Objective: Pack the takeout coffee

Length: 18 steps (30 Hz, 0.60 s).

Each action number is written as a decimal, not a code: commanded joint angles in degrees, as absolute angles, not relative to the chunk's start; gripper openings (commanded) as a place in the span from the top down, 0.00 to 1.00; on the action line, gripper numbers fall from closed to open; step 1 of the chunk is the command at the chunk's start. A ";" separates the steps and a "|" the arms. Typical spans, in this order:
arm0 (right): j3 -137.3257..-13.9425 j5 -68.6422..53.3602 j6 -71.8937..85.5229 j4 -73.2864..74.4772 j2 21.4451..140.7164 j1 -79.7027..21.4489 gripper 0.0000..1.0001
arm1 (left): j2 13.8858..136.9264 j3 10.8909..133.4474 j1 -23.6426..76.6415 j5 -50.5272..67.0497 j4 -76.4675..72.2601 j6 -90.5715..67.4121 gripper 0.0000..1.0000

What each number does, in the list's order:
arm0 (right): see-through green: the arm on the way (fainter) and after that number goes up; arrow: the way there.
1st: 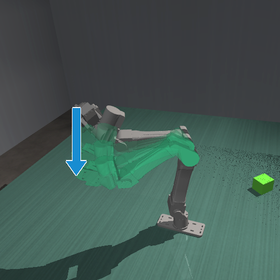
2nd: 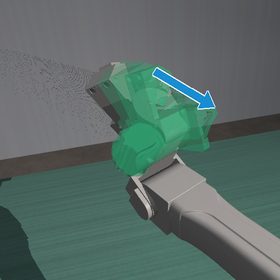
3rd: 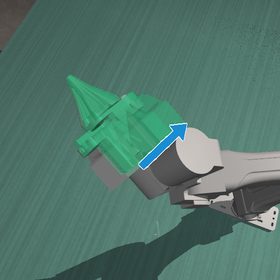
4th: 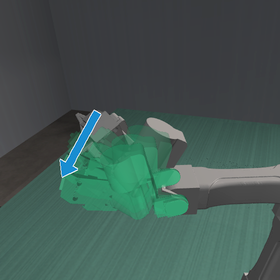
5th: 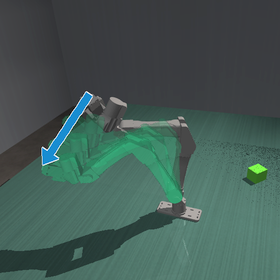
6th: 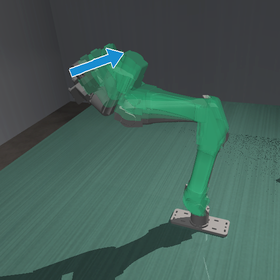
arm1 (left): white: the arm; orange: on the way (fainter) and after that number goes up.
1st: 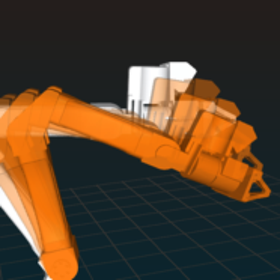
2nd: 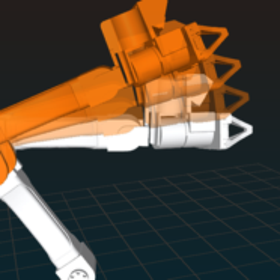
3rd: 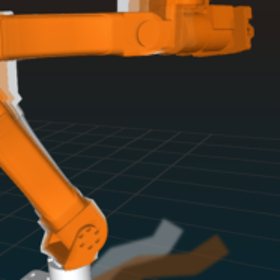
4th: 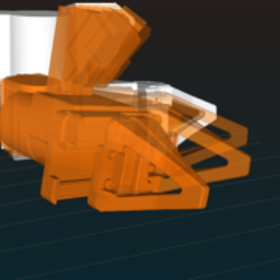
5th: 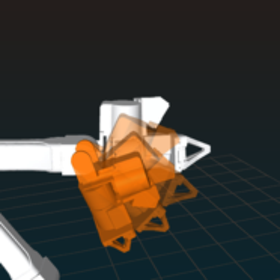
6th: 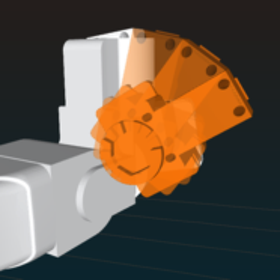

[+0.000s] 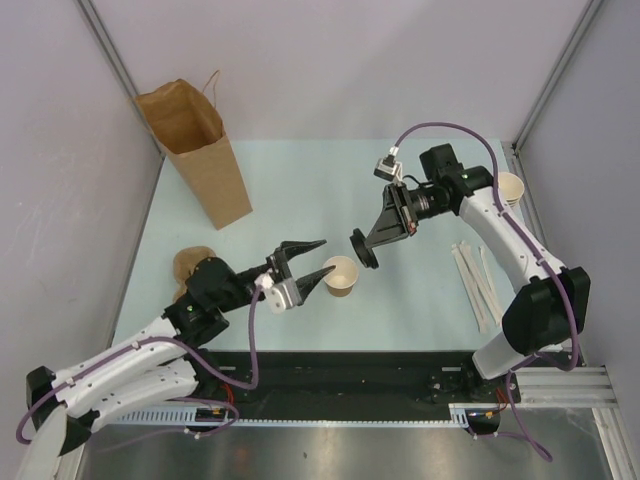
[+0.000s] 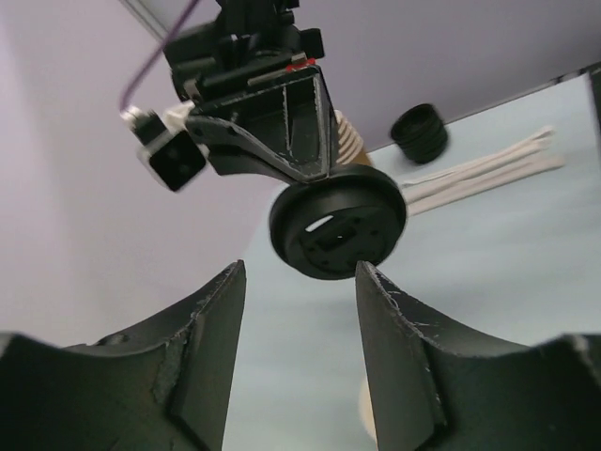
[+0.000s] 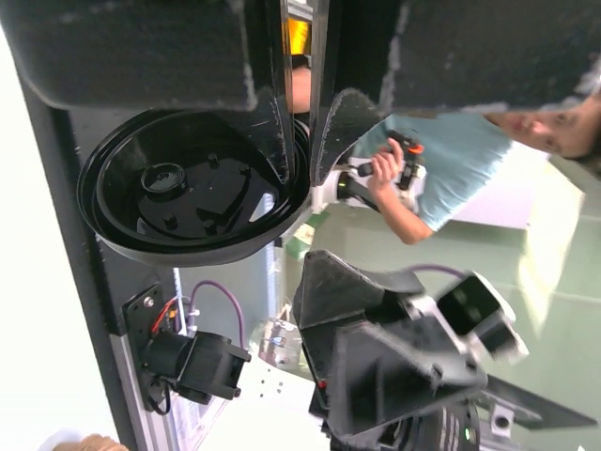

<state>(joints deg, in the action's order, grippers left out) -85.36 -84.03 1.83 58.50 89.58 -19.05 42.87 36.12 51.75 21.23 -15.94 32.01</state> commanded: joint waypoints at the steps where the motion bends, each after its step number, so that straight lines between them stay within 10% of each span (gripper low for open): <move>1: -84.46 -94.75 7.73 54.49 88.33 -20.12 1.00 | 42.63 33.84 55.62 16.00 -22.24 50.16 0.46; 18: -81.48 -94.83 11.60 50.71 87.45 -25.05 1.00 | 44.82 30.15 62.49 16.18 -22.06 71.19 0.59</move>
